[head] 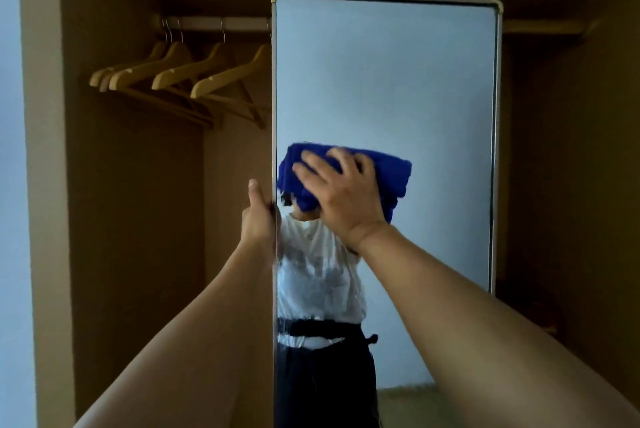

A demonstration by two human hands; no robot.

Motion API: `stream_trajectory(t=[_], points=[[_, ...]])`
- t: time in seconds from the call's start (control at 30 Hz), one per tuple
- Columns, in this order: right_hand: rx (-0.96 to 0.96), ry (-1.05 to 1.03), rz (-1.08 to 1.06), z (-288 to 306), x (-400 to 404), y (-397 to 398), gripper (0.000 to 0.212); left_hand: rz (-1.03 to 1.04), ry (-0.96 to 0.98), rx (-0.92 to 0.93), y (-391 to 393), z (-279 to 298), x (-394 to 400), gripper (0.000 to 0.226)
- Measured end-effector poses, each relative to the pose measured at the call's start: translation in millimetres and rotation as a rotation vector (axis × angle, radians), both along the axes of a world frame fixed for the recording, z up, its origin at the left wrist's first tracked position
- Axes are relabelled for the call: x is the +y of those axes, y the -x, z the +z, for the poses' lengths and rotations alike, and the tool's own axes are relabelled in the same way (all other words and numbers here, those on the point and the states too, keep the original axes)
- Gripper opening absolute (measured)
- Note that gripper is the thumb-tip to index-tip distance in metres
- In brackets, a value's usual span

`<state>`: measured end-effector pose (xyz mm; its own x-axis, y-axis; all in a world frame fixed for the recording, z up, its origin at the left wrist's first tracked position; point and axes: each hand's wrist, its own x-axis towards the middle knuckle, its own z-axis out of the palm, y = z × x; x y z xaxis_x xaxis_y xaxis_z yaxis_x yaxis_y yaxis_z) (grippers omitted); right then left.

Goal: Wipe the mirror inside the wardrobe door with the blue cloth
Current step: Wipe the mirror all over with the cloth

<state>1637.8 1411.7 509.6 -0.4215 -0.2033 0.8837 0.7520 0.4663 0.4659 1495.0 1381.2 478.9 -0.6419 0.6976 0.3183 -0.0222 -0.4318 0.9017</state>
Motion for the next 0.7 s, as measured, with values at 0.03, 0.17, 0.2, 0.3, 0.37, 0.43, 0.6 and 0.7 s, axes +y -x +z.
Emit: stream_trajectory(t=[0.03, 0.17, 0.2, 0.3, 0.37, 0.43, 0.6, 0.7], points=[[0.059, 0.064, 0.005, 19.6, -2.2, -0.6, 0.049, 0.017, 0.003, 0.014, 0.2, -0.5, -0.2, 0.074], [0.128, 0.208, -0.002, 60.2, -2.2, -8.9, 0.054, 0.113, -0.028, 0.073, -7.3, -1.2, 0.4, 0.057], [0.136, 0.207, 0.003, 56.7, -1.6, -9.4, 0.054, 0.136, -0.035, 0.072, -9.7, -1.0, 0.9, 0.052], [0.142, 0.184, 0.040, 24.0, -0.3, -9.2, 0.050, 0.175, -0.028, 0.064, -11.4, -1.6, 4.1, 0.046], [0.086, 0.134, 0.050, -7.7, 3.1, -12.3, 0.044, 0.212, -0.012, 0.084, -11.9, -1.8, 5.8, 0.044], [0.002, 0.080, 0.052, -35.9, 7.1, -18.6, 0.039, 0.237, -0.007, 0.104, -10.8, -2.0, 9.0, 0.049], [-0.196, -0.005, 0.039, -47.5, 18.5, -39.1, 0.040, 0.291, -0.001, 0.108, -10.7, -4.2, 15.5, 0.054], [-0.172, -0.026, 0.023, -19.8, 25.8, -48.7, 0.040, 0.291, -0.003, 0.062, -9.1, -5.1, 18.7, 0.049]])
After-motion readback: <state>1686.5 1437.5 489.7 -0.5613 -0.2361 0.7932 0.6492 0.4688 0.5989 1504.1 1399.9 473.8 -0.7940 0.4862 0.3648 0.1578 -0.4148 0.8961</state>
